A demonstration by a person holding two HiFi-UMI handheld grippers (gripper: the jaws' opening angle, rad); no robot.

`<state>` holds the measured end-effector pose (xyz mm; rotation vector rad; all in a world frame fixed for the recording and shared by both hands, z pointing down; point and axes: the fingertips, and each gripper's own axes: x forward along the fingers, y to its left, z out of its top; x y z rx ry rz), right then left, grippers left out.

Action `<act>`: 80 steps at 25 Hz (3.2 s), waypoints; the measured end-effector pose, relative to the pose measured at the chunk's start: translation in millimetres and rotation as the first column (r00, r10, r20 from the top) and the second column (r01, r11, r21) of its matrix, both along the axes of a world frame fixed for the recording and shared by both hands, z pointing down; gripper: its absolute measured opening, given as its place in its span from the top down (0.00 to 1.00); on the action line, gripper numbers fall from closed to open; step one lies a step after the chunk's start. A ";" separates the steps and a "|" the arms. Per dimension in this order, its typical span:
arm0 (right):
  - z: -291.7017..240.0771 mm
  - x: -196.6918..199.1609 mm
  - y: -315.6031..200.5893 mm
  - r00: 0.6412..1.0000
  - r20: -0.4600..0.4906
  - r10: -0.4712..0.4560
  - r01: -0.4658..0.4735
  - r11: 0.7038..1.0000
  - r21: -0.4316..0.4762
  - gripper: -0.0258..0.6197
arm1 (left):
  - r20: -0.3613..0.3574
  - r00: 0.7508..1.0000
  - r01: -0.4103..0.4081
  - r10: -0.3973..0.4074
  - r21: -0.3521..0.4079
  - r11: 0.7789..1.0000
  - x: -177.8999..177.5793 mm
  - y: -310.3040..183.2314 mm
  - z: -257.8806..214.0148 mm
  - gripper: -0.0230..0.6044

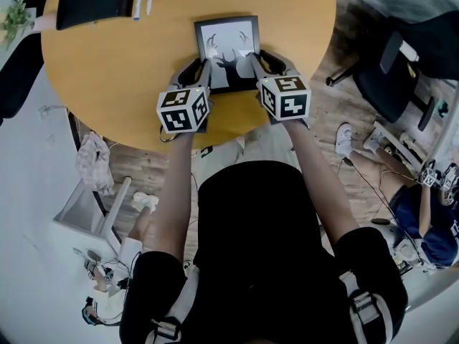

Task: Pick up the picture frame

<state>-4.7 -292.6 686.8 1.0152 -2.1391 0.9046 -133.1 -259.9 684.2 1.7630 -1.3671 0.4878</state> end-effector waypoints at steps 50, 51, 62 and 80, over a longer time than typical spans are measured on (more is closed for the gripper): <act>-277.1 -41.8 182.5 0.992 0.125 0.003 -0.073 0.826 0.559 0.82 | -0.020 1.000 0.014 -0.003 0.530 0.848 -45.3 179.4 -266.7 0.82; -286.7 -41.6 187.9 0.992 0.126 0.004 -0.076 0.816 0.573 0.82 | -0.017 1.000 0.006 0.004 0.542 0.840 -45.1 184.1 -275.3 0.82; -375.4 -49.9 229.5 0.985 0.171 -0.009 -0.113 0.717 0.688 0.82 | 0.003 0.998 -0.054 0.069 0.661 0.749 -54.7 218.4 -360.4 0.82; -429.0 -33.4 257.8 0.978 0.207 -0.018 -0.148 0.635 0.758 0.83 | 0.003 0.997 -0.056 0.078 0.723 0.689 -39.6 243.0 -410.3 0.82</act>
